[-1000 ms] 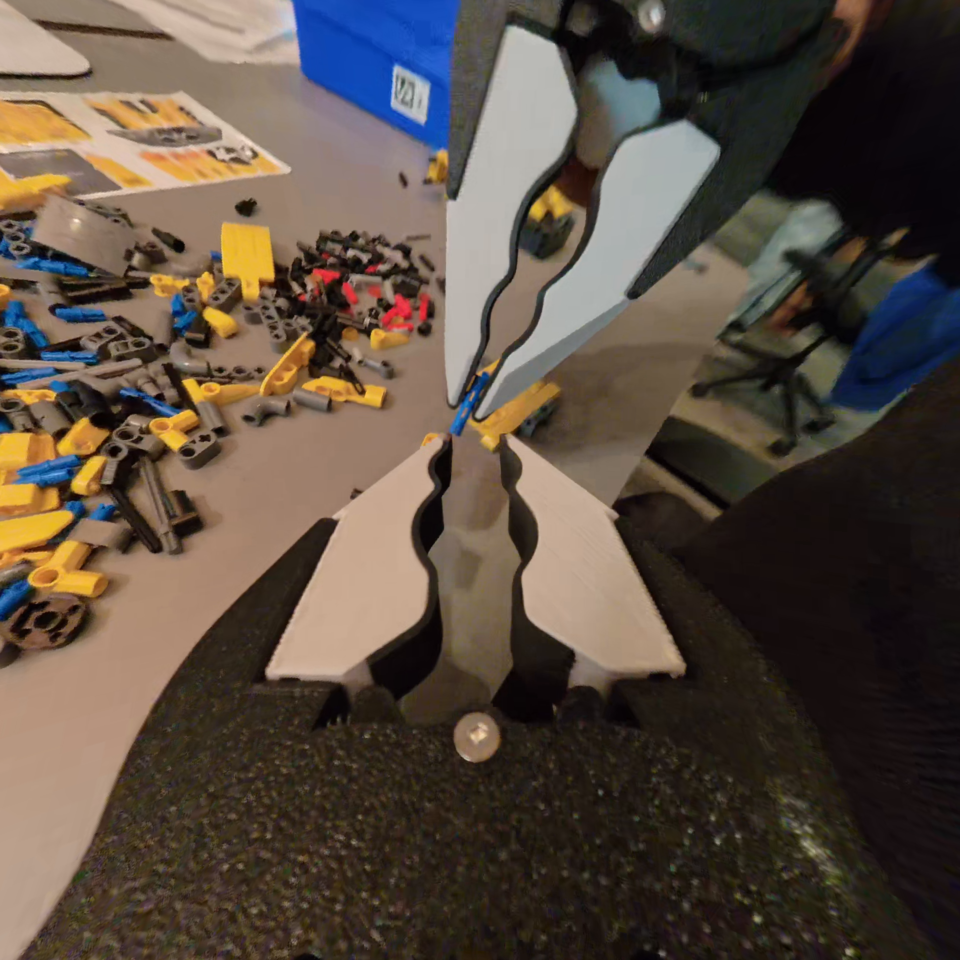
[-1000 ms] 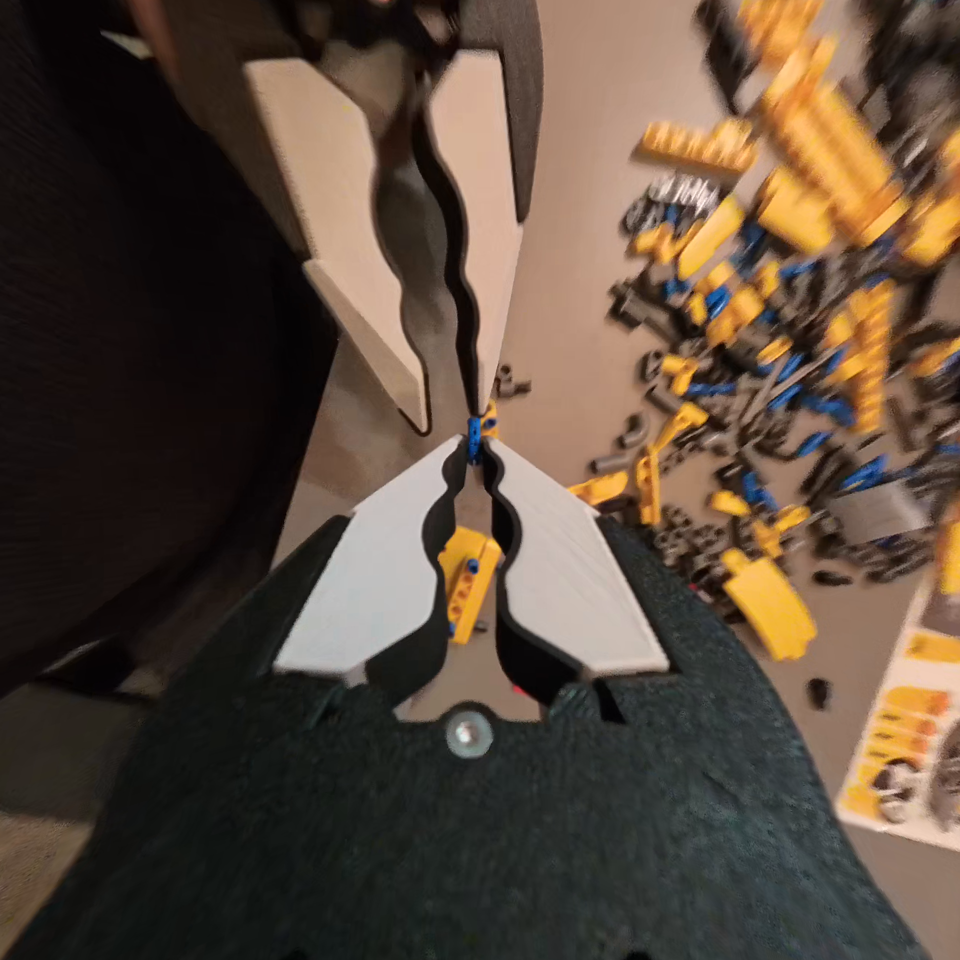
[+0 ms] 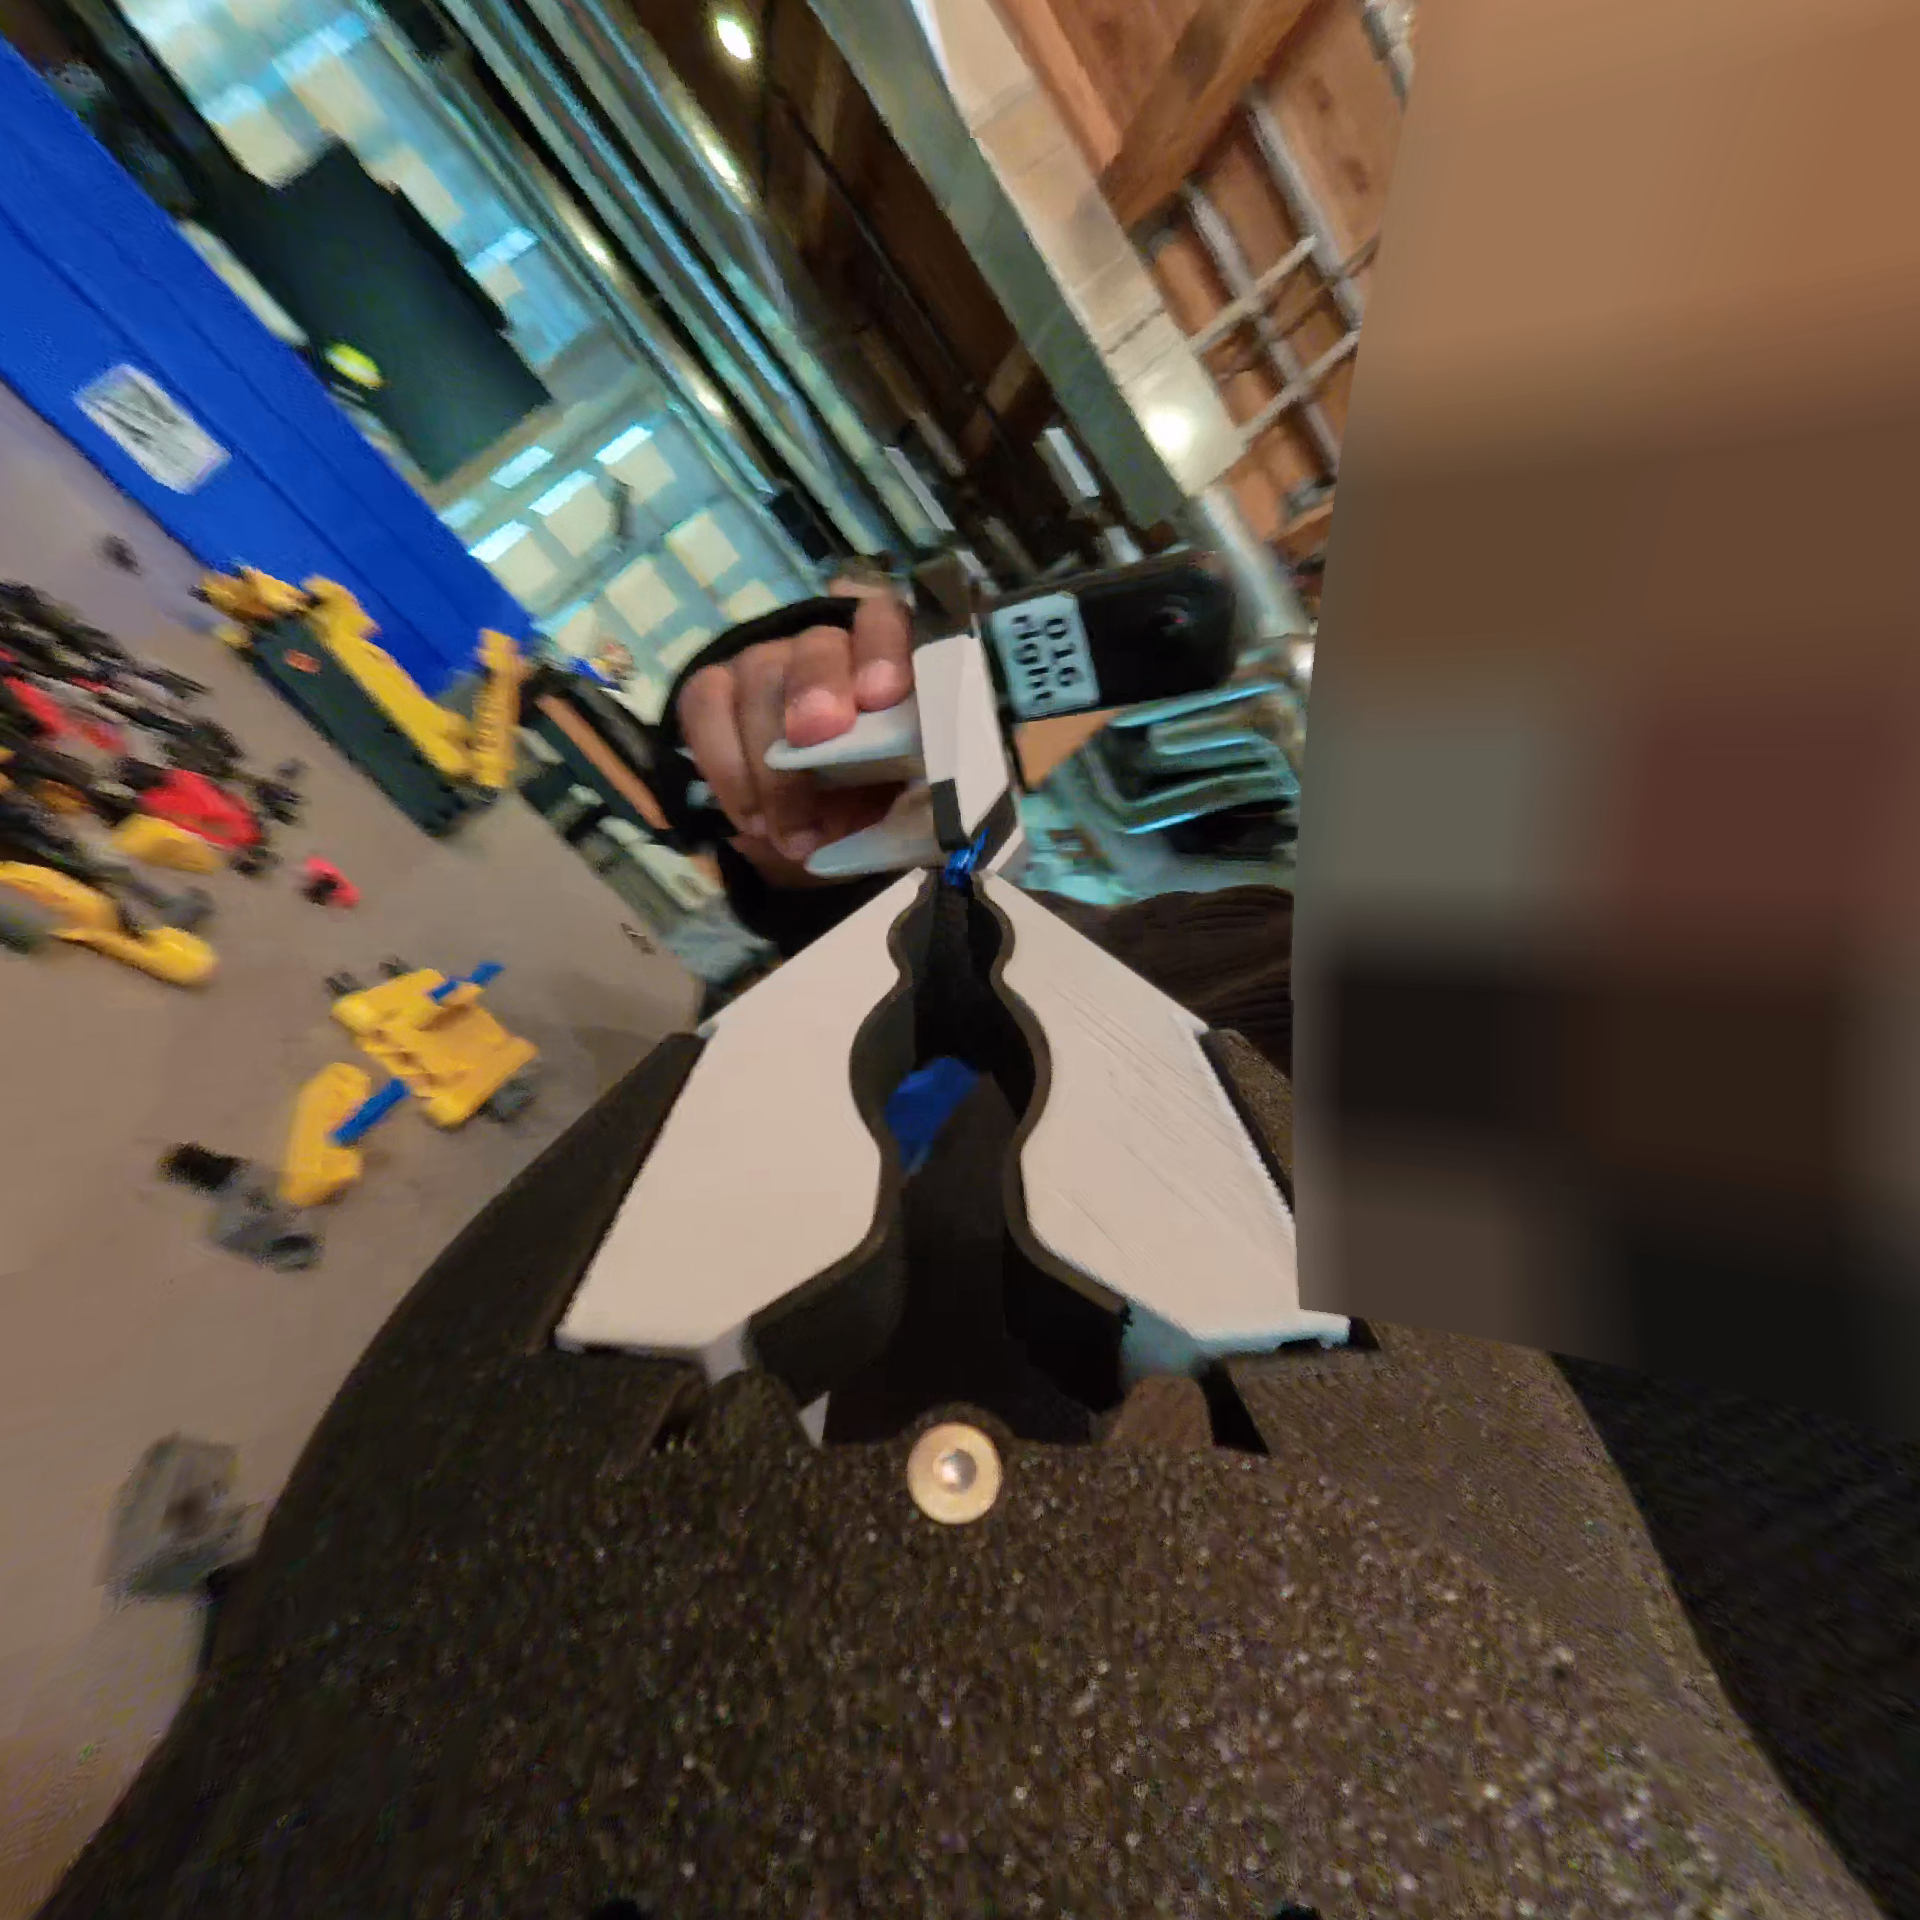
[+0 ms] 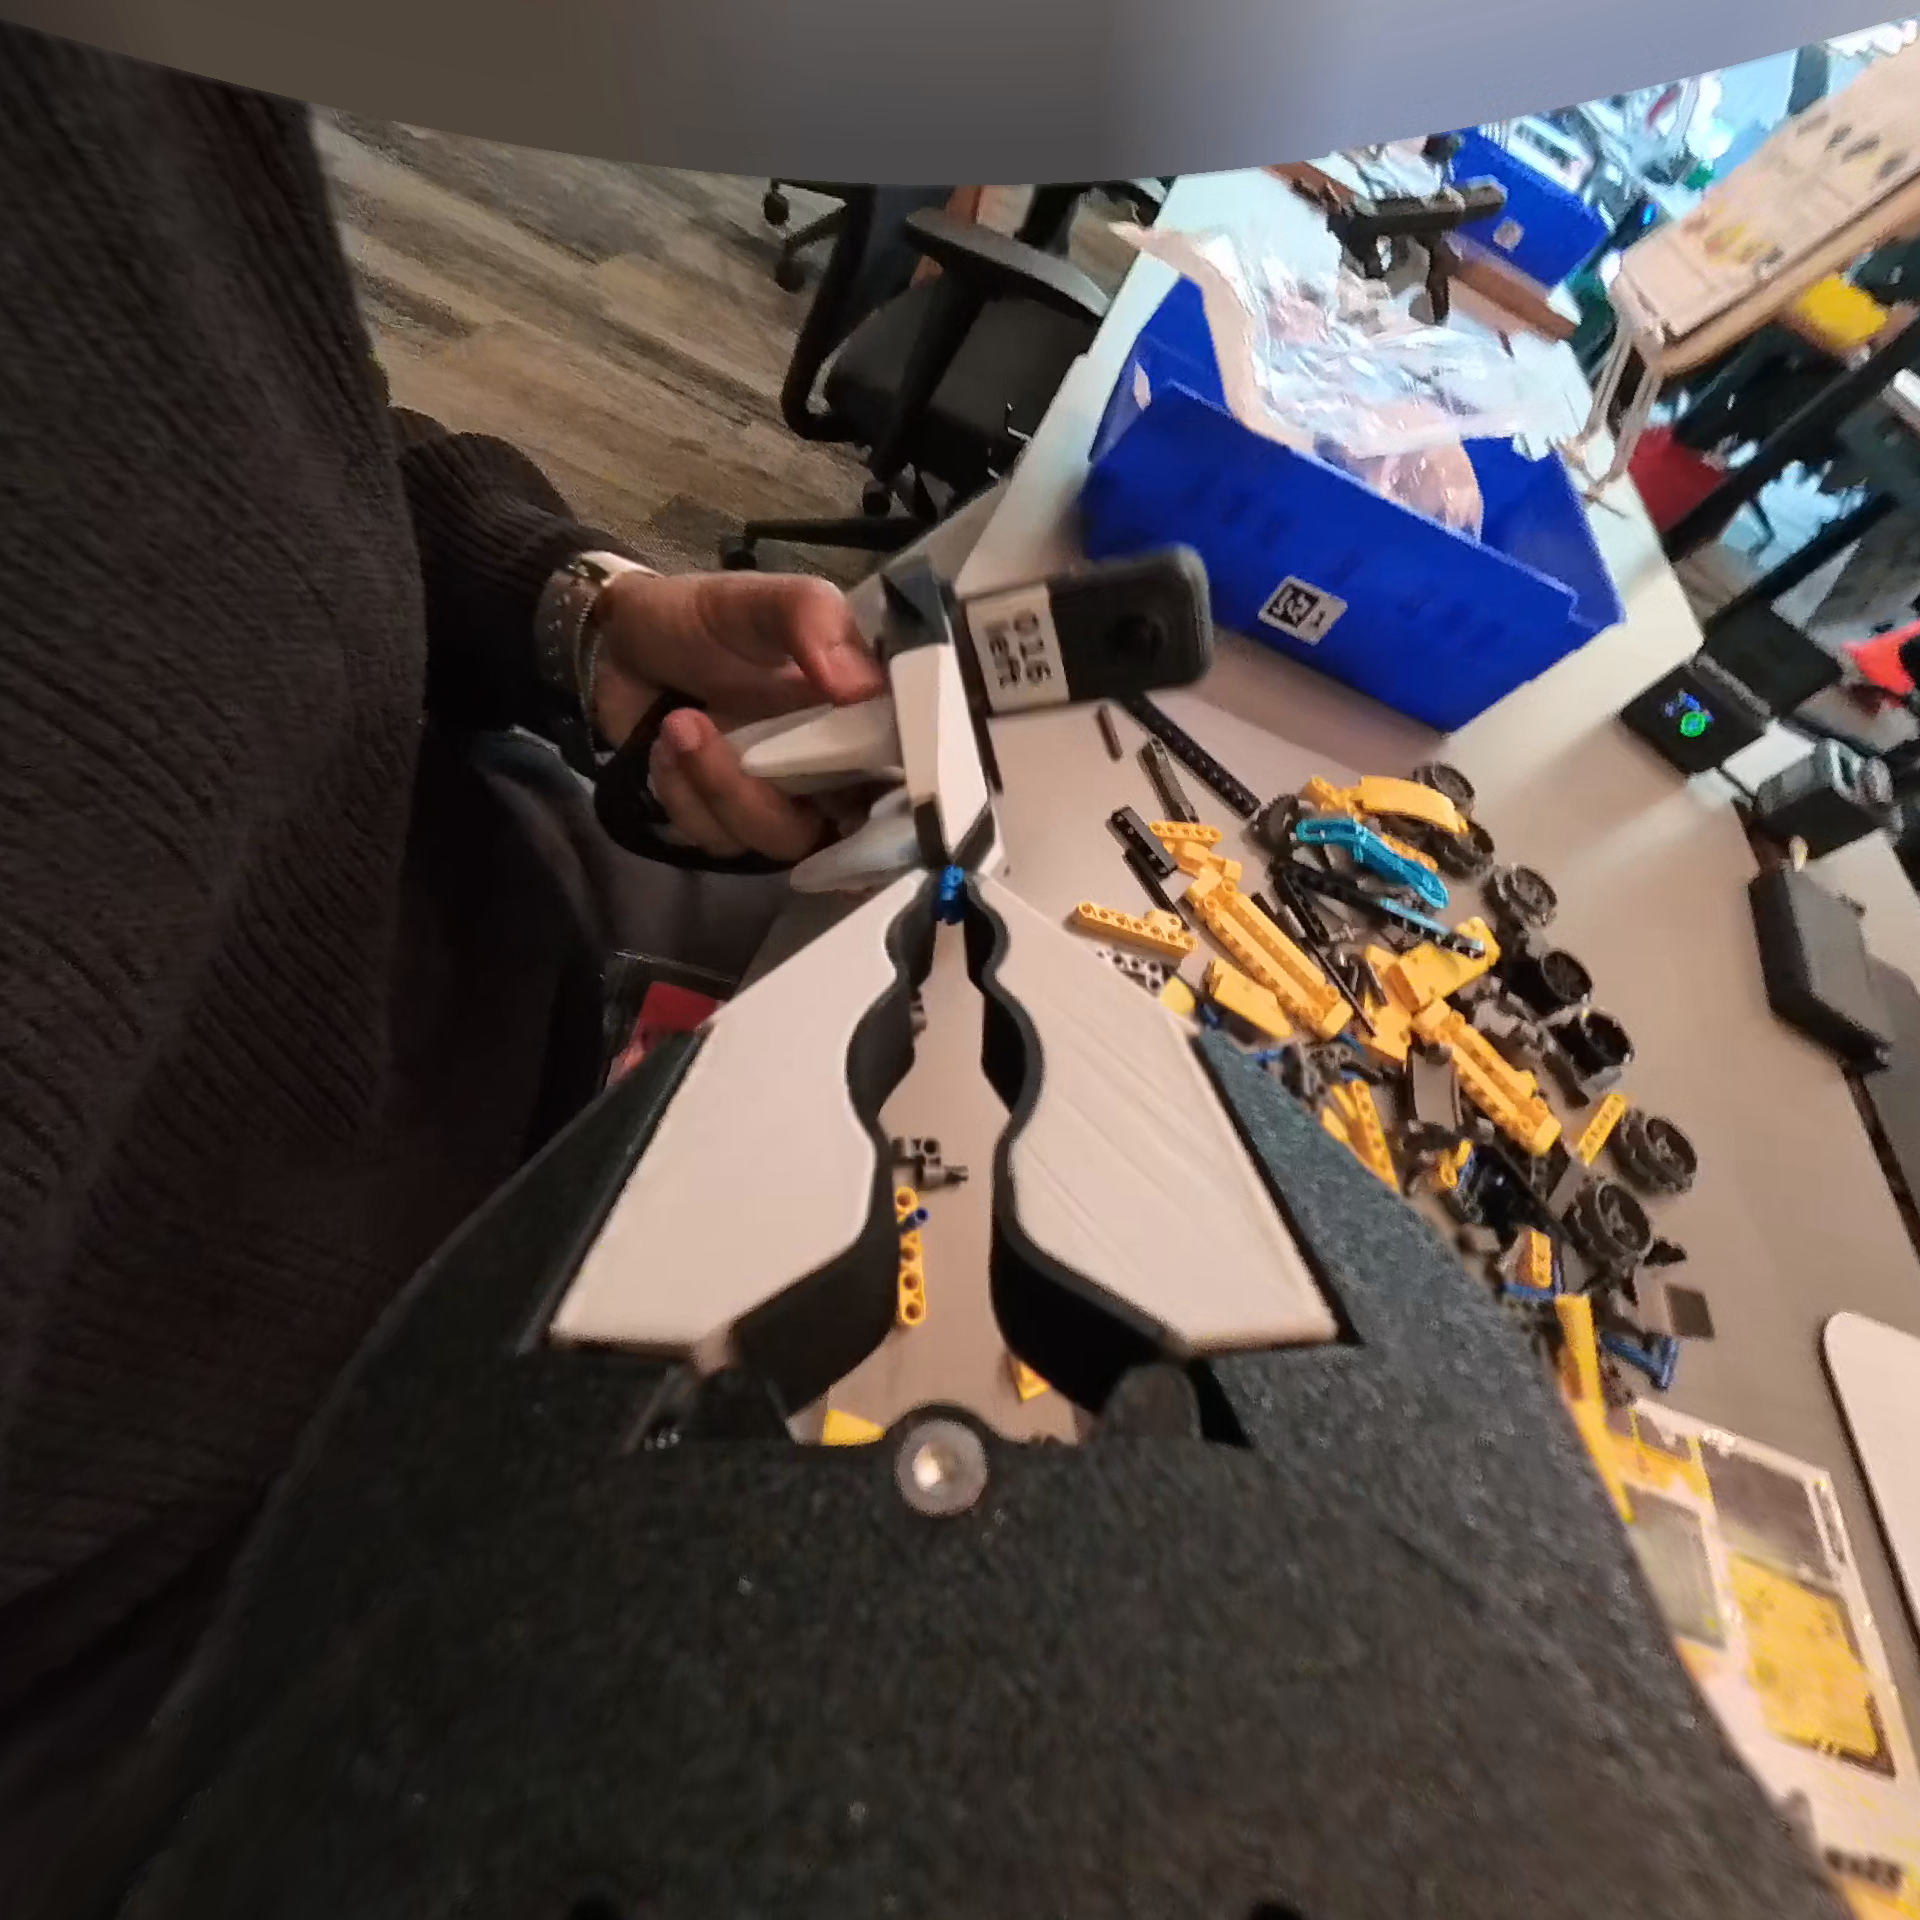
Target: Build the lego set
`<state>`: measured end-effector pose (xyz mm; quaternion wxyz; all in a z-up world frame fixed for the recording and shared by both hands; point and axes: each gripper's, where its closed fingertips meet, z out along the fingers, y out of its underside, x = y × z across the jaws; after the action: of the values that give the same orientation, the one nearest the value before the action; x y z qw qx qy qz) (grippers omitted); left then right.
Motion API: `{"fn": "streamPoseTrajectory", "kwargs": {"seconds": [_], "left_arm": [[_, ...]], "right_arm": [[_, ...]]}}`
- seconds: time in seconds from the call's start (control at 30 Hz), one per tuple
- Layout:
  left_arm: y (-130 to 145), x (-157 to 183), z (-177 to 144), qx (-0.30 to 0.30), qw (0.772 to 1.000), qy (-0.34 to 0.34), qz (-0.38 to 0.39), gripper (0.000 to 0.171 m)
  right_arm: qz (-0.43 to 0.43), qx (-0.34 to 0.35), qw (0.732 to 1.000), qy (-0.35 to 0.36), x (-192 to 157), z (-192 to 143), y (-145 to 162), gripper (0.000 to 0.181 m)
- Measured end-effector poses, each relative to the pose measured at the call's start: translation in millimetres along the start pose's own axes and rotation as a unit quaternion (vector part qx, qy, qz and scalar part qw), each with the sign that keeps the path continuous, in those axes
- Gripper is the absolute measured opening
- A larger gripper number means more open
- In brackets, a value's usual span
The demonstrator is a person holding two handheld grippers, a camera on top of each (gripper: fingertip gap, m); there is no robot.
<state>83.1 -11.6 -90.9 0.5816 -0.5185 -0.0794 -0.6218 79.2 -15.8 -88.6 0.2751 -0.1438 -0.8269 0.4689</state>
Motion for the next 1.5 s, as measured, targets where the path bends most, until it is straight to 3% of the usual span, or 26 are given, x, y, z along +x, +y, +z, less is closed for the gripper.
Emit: {"fn": "streamPoseTrajectory", "kwargs": {"seconds": [0.03, 0.1, 0.23, 0.3, 0.47, 0.97, 1.23, 1.5], "left_arm": [[-1.6, -6.5, -3.5, -0.002, 0.999, -0.036, 0.029, 0.006], [-1.7, -21.6, -10.9, -0.022, 0.990, -0.113, 0.085, 0.006], [14.0, -51.9, -21.5, -0.099, 0.960, -0.228, 0.130, 0.005], [20.5, -62.2, -23.5, -0.120, 0.948, -0.260, 0.142, 0.005], [31.6, -76.6, -27.0, -0.159, 0.922, -0.308, 0.169, 0.003], [32.4, -76.9, -28.8, -0.154, 0.929, -0.298, 0.156, 0.000], [31.5, -76.0, -29.4, -0.151, 0.931, -0.294, 0.155, 0.000], [31.7, -76.0, -29.2, -0.152, 0.931, -0.294, 0.155, 0.000]], "right_arm": [[0.013, -0.008, 1.000, 0.004, 3.9, -0.7, 3.1, 0.005], [0.047, -0.052, 0.998, 0.006, 11.4, -1.7, 18.5, 0.004], [0.124, -0.246, 0.961, -0.005, 15.2, -5.2, 90.0, 0.004], [0.141, -0.311, 0.940, -0.026, 7.1, -5.3, 113.5, 0.004], [0.105, -0.394, 0.910, -0.079, -9.6, 0.8, 134.9, 0.004], [0.108, -0.449, 0.878, -0.127, -14.9, 5.3, 139.9, 0.004], [0.090, -0.443, 0.882, -0.132, -17.3, 7.6, 137.7, 0.004], [0.127, -0.431, 0.883, -0.134, -17.5, 7.6, 137.9, 0.004]]}}
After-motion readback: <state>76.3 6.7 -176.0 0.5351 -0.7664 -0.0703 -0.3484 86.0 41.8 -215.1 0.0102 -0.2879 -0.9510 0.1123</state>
